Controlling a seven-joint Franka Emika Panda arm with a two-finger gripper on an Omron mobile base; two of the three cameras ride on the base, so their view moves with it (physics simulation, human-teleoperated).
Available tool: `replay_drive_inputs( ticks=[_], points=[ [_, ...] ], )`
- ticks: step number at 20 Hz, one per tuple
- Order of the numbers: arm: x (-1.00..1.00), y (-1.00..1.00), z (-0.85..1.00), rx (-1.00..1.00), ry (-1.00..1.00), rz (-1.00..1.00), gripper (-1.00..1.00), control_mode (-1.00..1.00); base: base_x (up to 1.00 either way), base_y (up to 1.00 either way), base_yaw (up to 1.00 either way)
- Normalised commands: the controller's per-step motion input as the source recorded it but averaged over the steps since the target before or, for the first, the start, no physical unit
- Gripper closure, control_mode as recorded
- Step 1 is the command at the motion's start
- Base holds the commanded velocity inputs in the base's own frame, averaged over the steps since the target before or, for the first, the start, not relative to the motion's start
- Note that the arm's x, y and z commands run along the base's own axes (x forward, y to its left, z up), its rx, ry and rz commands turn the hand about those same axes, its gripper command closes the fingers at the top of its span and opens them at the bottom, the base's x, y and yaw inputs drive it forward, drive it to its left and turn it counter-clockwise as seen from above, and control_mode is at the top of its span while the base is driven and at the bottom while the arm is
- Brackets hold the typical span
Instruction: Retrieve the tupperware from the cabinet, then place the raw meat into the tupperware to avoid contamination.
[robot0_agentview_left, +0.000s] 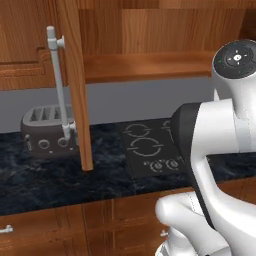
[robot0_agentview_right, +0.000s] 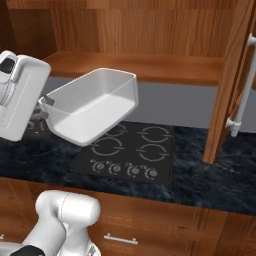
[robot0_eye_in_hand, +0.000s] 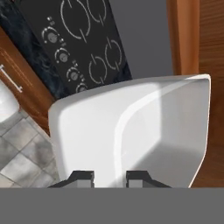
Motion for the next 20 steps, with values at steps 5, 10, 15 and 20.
replay_drive_inputs(
  ticks=[5,10,15,20],
  points=[
    [0.00,0.00,0.00,0.00,0.00,0.00,1.00,1.00,-0.46,0.00,0.00],
    [0.00,0.00,0.00,0.00,0.00,0.00,1.00,1.00,-0.47,0.00,0.01],
    [0.00,0.00,0.00,0.00,0.00,0.00,1.00,1.00,-0.41,0.00,0.01],
    [0.00,0.00,0.00,0.00,0.00,0.00,1.00,1.00,-0.39,0.00,0.02]
  ],
)
